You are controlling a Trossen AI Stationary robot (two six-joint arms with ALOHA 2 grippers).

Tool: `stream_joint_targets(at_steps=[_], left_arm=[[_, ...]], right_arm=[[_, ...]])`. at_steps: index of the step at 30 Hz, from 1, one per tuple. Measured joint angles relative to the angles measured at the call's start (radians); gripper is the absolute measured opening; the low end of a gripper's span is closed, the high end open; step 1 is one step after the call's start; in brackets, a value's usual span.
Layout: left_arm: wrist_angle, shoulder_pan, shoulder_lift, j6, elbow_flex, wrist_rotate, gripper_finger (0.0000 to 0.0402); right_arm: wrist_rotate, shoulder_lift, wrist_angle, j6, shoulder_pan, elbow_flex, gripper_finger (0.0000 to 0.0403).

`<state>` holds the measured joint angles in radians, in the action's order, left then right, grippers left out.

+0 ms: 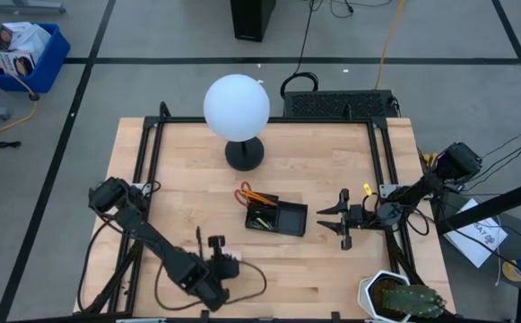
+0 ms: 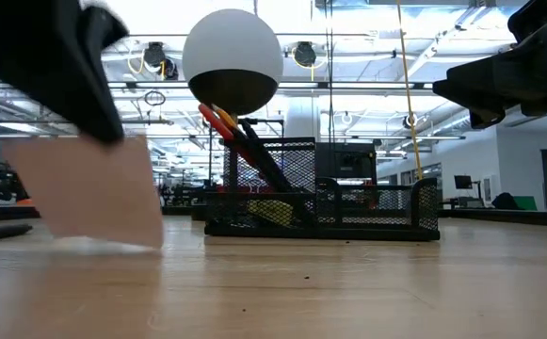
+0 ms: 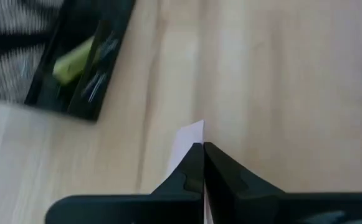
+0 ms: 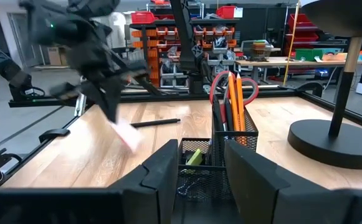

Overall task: Pick and place office supplies into organizer
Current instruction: Put the notepad into the desk organizer

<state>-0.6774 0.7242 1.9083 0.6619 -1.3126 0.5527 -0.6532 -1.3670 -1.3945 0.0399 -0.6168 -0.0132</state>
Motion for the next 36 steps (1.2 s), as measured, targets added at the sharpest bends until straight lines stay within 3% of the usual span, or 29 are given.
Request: stream_joint_targets(at_steps=[8,20,26,36], left_arm=[[0.119,-0.003,-0.003,-0.234,-0.094,0.067,0.0003],[0.345,-0.145,-0.003,-0.469,-0.102,0.069,0.0003],[0.462,-0.218,-0.003,-0.648,-0.103,0.0,0.0003],[0.513,-0.374,-0.003,-0.729,-0.103,-0.129,0.0002]], right_arm=[[0.0,0.0,0.0,0.0,0.0,0.0,0.0128],[0.0,0.0,0.0,0.0,0.0,0.0,0.0128],[0.0,0.0,0.0,0.0,0.0,0.0,0.0128],[0.0,0.0,0.0,0.0,0.0,0.0,0.0128]])
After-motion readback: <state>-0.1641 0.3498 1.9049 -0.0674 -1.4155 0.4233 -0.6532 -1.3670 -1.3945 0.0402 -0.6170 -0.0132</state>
